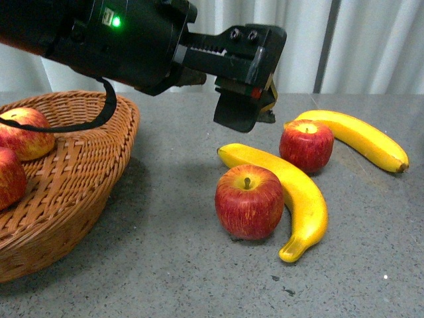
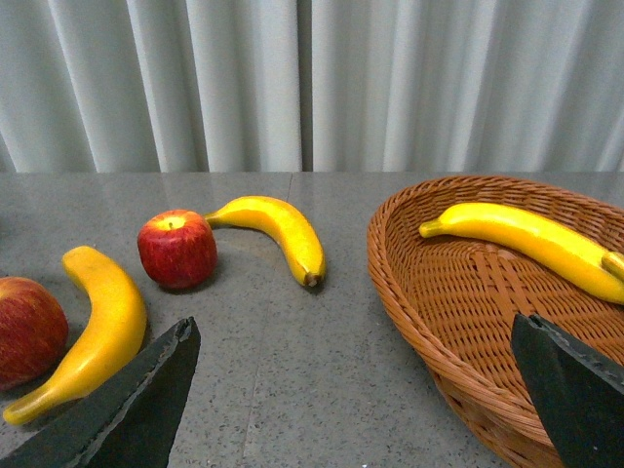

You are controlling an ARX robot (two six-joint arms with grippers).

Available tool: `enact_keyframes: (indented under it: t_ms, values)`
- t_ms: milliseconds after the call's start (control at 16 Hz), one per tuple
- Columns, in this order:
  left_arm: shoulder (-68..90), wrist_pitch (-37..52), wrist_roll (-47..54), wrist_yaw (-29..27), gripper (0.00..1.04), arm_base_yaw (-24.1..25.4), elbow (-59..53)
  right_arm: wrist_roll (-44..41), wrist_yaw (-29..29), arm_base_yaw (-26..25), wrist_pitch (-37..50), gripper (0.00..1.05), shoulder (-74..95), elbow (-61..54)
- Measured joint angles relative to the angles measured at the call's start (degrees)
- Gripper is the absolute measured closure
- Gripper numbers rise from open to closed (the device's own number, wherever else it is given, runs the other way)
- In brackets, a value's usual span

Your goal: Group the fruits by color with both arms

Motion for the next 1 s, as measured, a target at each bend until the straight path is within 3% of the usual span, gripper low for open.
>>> enact_keyframes:
  t_ms: [251, 1003]
  values:
    - [2.0, 2.8, 0.1, 1.0, 0.07, 0.3, -3.8, 0.0, 0.0, 0.0, 0.0, 0.07, 0.0, 0.0]
    - [9.2, 6.2, -1.4, 1.4, 0.07, -5.0, -5.3, 0.0, 0.0, 0.0, 0.0, 0.07, 0.0, 0.0]
